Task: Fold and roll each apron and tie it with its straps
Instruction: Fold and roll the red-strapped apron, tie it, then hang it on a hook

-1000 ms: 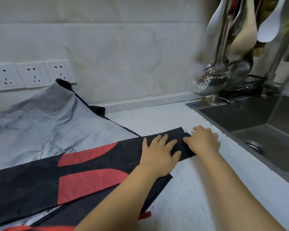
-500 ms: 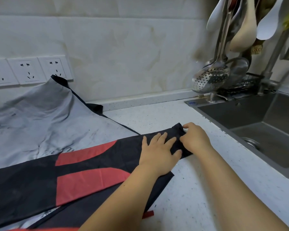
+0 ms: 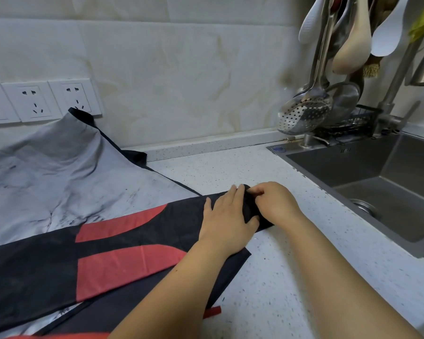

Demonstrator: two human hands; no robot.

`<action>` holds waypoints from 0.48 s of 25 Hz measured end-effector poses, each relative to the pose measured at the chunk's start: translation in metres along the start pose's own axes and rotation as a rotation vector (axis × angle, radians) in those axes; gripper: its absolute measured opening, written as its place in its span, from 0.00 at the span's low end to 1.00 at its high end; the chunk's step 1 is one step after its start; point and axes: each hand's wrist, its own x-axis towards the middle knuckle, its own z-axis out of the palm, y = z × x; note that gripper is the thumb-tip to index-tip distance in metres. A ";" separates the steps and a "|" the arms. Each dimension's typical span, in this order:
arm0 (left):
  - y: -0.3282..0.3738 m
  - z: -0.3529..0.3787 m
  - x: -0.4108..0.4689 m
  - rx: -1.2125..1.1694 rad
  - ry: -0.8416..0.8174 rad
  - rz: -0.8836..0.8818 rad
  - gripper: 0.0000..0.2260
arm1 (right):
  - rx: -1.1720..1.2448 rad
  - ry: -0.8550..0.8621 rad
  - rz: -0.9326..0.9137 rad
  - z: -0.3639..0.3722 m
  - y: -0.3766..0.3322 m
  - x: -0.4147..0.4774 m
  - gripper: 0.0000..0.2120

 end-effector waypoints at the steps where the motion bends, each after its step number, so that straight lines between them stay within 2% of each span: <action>1: 0.001 0.000 -0.001 0.024 -0.021 0.025 0.29 | -0.005 0.014 0.010 0.001 0.000 0.001 0.18; 4: 0.003 0.000 0.000 0.124 -0.094 0.053 0.25 | -0.035 0.079 0.110 0.006 0.000 0.001 0.15; 7: 0.003 0.002 0.002 0.144 -0.099 0.032 0.25 | -0.192 0.001 0.249 -0.005 0.001 0.000 0.14; 10: 0.003 0.001 0.002 0.145 -0.083 0.045 0.24 | -0.159 -0.097 0.188 -0.011 0.000 -0.001 0.11; 12: 0.004 0.001 0.001 0.122 -0.069 0.070 0.23 | -0.124 -0.038 0.098 -0.007 -0.005 -0.007 0.10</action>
